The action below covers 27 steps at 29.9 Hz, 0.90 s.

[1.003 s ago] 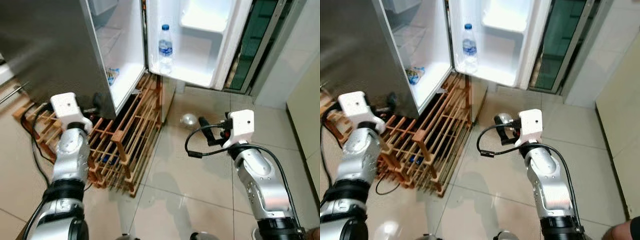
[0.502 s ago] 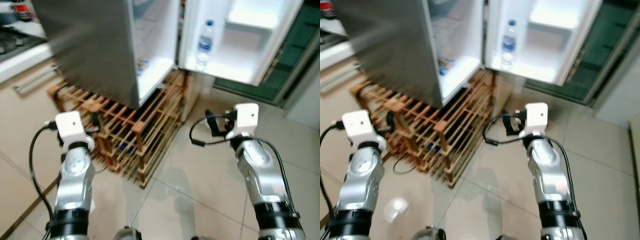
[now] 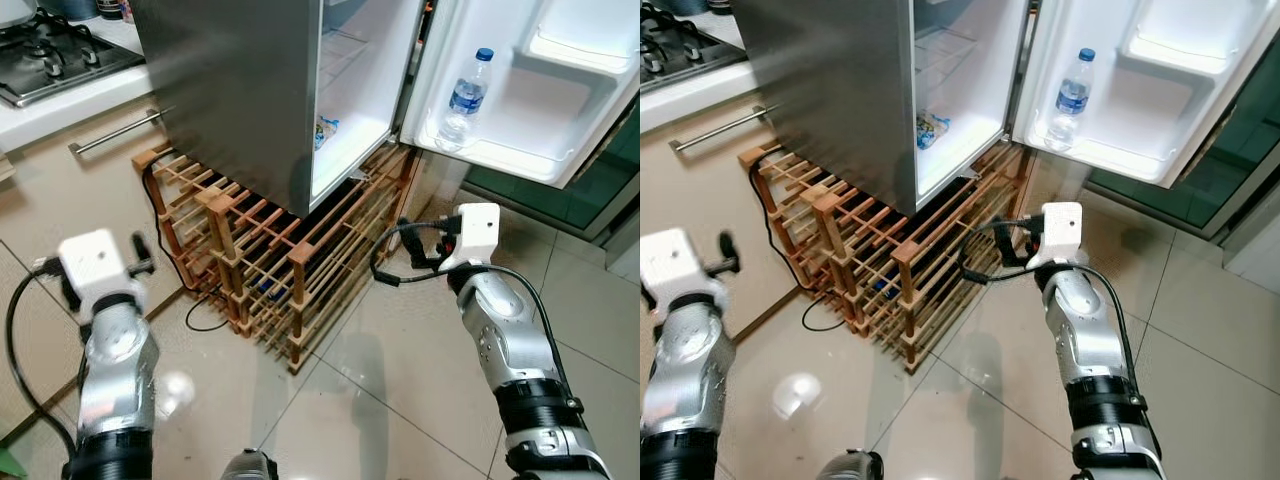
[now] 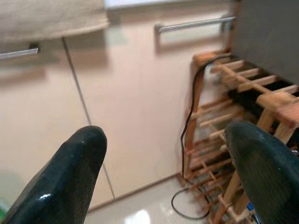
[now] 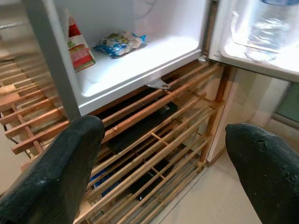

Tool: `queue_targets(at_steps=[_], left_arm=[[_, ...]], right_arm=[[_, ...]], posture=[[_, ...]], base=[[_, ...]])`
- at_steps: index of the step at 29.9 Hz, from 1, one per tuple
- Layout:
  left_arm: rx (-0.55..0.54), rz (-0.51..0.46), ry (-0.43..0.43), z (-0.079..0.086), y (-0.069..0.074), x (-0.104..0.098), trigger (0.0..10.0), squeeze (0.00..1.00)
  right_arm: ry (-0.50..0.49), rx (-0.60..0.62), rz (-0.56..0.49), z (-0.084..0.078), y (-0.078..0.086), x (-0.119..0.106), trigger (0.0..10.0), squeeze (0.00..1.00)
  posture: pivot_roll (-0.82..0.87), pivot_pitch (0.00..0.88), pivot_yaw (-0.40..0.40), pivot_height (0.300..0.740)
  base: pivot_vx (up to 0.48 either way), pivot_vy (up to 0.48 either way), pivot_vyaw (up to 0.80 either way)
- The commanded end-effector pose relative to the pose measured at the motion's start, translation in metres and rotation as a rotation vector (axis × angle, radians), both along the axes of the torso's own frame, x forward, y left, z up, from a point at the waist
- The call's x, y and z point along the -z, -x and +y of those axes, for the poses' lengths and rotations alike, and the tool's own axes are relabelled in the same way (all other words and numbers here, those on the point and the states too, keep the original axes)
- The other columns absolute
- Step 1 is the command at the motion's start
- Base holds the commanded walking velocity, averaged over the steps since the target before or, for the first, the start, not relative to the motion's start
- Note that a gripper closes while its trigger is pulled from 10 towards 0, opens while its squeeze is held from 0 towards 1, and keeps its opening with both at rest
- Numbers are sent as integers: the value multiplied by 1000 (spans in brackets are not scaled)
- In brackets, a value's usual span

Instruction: Restocking fridge

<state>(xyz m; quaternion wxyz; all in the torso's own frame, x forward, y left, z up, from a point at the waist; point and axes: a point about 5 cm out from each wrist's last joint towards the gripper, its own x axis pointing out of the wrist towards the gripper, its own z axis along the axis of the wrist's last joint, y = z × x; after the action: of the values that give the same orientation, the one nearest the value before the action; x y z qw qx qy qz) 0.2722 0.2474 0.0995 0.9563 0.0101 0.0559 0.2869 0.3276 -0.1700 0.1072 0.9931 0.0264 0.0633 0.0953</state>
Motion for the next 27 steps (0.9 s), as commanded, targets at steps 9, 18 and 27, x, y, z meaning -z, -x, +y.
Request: queue_targets(at_steps=[9,18,27], left_arm=[[146,-85,0,-34,-30,-23,10000,0],[134,-67,-33,-30,-24,-25,10000,0],[182,-61,-88,-34,-29,-33,10000,0]], right_arm=[[10,-62,-28,13,-1,0,10000,188],[-15,-88,-59,23,5,0,10000,200],[-28,-93,-73,30,3,-1,10000,224]], posture=[[-25,0,-42,740],[-26,0,-37,740],[8,0,-18,740]], base=[[0,107,469],[0,-314,447],[0,-480,224]])
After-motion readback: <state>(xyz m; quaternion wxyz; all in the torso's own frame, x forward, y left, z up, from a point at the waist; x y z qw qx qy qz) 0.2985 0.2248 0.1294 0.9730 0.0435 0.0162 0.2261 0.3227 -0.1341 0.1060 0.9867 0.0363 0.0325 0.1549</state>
